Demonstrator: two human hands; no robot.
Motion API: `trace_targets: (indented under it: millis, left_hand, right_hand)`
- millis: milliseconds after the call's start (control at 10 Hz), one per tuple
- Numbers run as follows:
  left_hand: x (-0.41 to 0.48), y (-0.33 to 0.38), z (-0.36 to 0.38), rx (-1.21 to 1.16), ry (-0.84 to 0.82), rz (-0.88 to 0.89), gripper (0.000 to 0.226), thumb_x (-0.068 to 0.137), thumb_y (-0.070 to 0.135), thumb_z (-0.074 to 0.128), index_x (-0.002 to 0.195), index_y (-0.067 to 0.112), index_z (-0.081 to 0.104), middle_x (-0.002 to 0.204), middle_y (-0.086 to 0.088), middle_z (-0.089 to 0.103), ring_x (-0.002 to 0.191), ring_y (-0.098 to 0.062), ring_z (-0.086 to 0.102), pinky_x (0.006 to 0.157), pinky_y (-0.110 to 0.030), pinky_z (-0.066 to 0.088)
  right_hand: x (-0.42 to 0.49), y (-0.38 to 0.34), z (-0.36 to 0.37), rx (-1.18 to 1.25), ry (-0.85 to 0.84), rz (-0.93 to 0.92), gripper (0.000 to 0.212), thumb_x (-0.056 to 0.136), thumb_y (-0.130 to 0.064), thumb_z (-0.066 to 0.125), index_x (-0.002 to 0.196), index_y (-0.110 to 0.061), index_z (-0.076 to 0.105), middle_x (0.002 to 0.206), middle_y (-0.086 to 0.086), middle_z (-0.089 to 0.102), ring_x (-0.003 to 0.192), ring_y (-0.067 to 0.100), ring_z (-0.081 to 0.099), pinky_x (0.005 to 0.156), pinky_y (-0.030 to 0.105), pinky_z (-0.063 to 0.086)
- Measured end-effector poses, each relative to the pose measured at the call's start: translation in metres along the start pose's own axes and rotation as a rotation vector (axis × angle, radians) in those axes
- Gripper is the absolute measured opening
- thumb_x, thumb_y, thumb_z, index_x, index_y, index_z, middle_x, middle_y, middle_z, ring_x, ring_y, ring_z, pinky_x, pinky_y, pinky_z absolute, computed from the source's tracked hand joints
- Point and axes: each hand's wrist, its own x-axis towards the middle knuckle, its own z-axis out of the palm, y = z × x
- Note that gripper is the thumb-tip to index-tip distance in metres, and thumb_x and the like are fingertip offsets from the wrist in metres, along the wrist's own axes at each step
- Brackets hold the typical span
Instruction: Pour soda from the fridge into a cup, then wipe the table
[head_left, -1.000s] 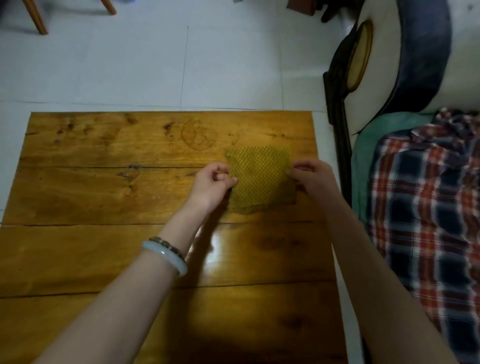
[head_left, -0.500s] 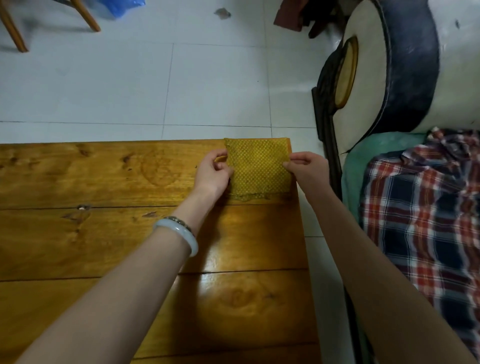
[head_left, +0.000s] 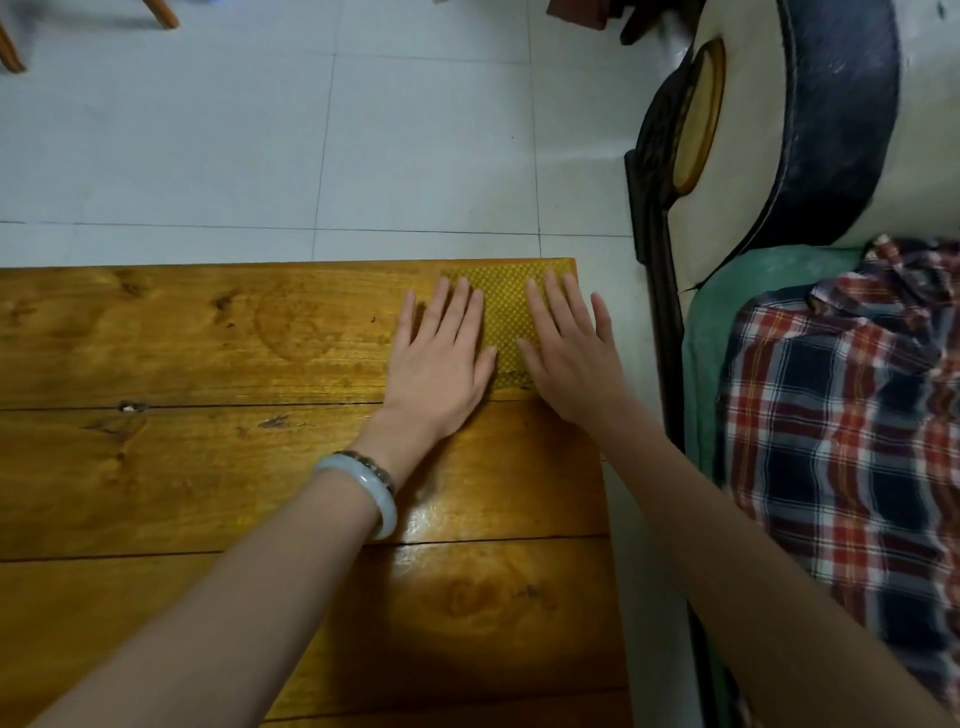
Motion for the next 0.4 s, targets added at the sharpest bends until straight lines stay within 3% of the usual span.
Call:
trace_targets:
  millis: [100,200,400]
  left_hand:
    - [-0.003,-0.004,0.005,0.02,-0.131,-0.031,0.066,0.097,0.055,0.006,0.151,0.018,0.0,0.159,-0.003,-0.001,0.146,-0.021,-0.009,0.115,-0.048,-0.011]
    - [-0.004,-0.001,-0.001,0.032,-0.163,-0.04,0.068,0.096,0.056,0.01,0.151,0.016,-0.002,0.159,-0.005,-0.003,0.146,-0.021,-0.01,0.116,-0.048,-0.009]
    - [-0.044,0.002,-0.049,0.035,-0.074,-0.025,0.066,0.098,0.045,0.029,0.15,0.009,0.009,0.158,-0.01,0.009,0.146,-0.025,0.005,0.118,-0.042,0.0]
  right_hand:
    - [-0.004,0.001,0.006,-0.019,-0.078,0.036,0.067,0.094,-0.048,0.011,0.149,-0.011,0.02,0.156,0.011,0.019,0.145,0.026,0.012,0.115,0.048,0.002]
    - [-0.003,-0.002,-0.001,-0.029,-0.138,0.049,0.068,0.093,-0.05,0.009,0.149,-0.012,0.019,0.156,0.011,0.018,0.145,0.027,0.012,0.114,0.05,0.002]
    - [-0.021,-0.045,-0.064,0.027,-0.205,-0.089,0.06,0.096,-0.035,0.041,0.148,-0.012,0.022,0.156,0.015,0.017,0.145,0.03,0.009,0.115,0.047,0.008]
